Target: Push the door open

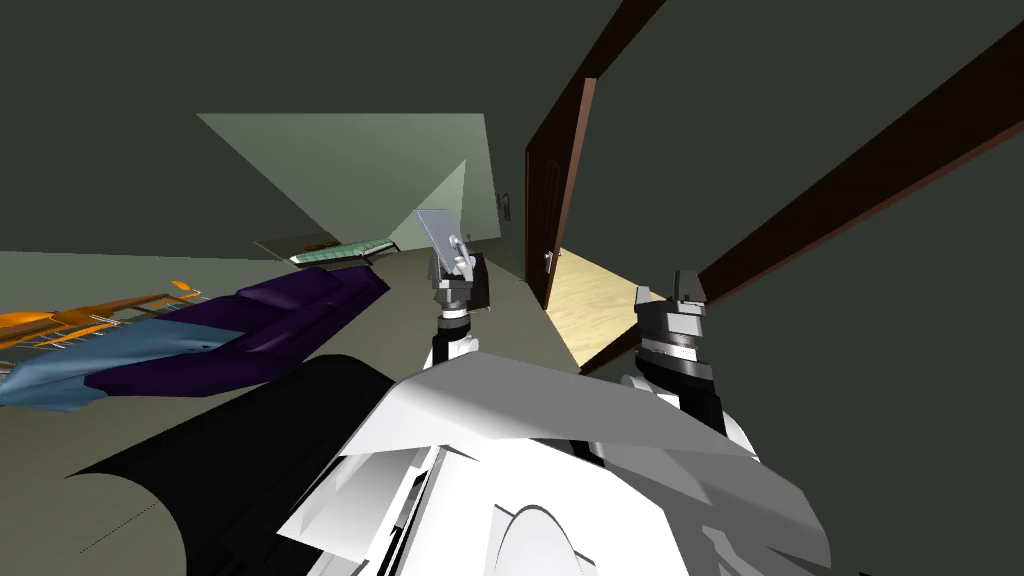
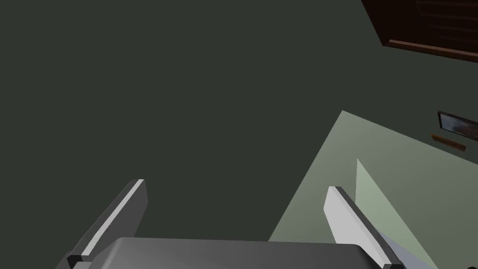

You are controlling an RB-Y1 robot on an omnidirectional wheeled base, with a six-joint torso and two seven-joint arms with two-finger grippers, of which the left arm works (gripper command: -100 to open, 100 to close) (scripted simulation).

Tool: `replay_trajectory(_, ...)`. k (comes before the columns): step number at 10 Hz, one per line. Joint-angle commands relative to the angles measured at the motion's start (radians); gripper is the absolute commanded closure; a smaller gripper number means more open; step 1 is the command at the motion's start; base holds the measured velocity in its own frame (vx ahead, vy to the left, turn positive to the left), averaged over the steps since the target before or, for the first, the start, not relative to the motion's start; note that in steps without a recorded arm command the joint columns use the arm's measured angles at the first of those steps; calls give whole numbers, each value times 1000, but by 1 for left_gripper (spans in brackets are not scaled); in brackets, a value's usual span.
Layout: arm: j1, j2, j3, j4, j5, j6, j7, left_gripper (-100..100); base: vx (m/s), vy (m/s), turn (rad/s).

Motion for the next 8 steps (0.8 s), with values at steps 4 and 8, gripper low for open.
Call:
replay_trajectory(4, -55, 19, -37, 94, 21, 11, -16, -100, 150, 55, -94)
replay_trajectory(8, -96, 30, -65, 165, 37, 19, -28, -100, 141, 60, -73)
